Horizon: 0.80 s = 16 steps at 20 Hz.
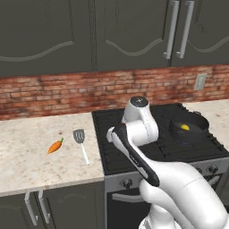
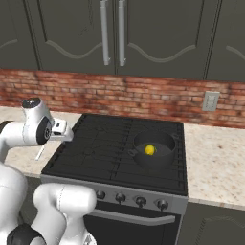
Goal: Put the lemon and carrot in the pot. Retrieve the spatula and lightly stir the vegetables in the pot.
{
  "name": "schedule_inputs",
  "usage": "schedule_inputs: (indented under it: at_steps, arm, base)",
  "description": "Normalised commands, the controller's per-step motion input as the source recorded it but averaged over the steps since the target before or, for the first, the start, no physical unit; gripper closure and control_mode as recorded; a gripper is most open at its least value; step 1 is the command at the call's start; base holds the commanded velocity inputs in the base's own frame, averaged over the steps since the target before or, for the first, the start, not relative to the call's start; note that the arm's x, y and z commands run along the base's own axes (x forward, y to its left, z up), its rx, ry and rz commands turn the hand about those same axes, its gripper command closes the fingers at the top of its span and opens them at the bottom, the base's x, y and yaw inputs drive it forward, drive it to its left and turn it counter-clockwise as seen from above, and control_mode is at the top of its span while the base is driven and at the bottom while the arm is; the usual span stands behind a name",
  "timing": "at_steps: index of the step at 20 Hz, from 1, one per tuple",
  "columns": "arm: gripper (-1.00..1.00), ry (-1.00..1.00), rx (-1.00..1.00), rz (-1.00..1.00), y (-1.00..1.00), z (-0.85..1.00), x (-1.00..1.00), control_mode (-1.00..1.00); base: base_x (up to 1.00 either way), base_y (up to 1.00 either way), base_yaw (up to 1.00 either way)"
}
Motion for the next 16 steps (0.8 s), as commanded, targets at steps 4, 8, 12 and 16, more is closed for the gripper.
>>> schedule_inputs:
  at_steps: [4,8,12,16]
  arm:
    - [-1.00,-0.20,0.00,0.14,1.00,0.00,-0.31,-1.00]
    - [-1.00,-0.15,0.00,0.26,1.00,0.03,-0.10,-1.00]
    - [-1.00,-0.11,0.00,0.28,1.00,0.14,0.00,-1.00]
    - [-1.00,0.04,-0.01,0.08,0.91,0.08,0.06,-1.00]
  base:
    - [0.00,0.00,0.00]
    - [0.00,0.00,0.00]
    - [0.00,0.00,0.00]
    - [0.00,0.00,0.00]
